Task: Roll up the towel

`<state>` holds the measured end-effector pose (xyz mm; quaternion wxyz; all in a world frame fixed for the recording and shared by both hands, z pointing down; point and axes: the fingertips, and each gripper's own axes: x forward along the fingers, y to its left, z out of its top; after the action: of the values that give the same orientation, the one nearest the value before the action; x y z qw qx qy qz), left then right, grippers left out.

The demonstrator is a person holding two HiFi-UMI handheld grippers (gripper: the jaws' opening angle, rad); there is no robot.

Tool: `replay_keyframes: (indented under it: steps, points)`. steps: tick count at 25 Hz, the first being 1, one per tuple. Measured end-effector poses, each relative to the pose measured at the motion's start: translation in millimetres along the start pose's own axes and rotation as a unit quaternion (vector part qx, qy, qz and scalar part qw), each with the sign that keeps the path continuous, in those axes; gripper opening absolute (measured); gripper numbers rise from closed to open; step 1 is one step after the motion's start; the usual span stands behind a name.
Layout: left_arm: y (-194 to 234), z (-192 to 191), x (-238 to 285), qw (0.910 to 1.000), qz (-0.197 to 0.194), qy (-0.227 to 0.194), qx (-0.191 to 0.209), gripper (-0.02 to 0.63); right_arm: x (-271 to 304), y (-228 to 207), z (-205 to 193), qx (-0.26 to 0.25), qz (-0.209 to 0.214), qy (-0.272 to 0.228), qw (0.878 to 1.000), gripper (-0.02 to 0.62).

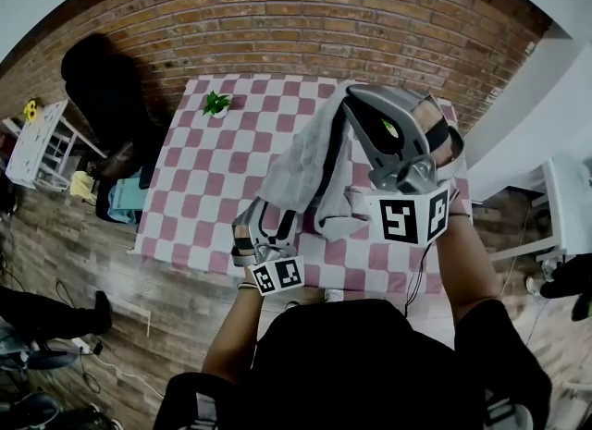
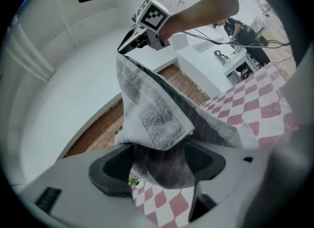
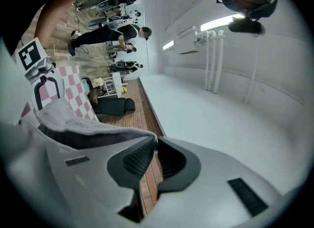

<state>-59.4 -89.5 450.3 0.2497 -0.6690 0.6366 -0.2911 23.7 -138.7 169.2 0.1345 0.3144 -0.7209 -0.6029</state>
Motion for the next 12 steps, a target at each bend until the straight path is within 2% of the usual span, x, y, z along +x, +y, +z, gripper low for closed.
replay_keyframes:
  steps: [5,12]
  points:
    - [32.2,9.9,7.2,0.9983,0.057,-0.005,0.014,0.306,-6.1,-2.2,0.4,0.010,-0.005,0.001,1.000,0.026]
    - [43.4,25.0,-3.3,0.9958,0.086,-0.020,-0.024,0.328,-7.4,-0.7,-12.5,0.035,-0.004,0.018,0.999,0.026]
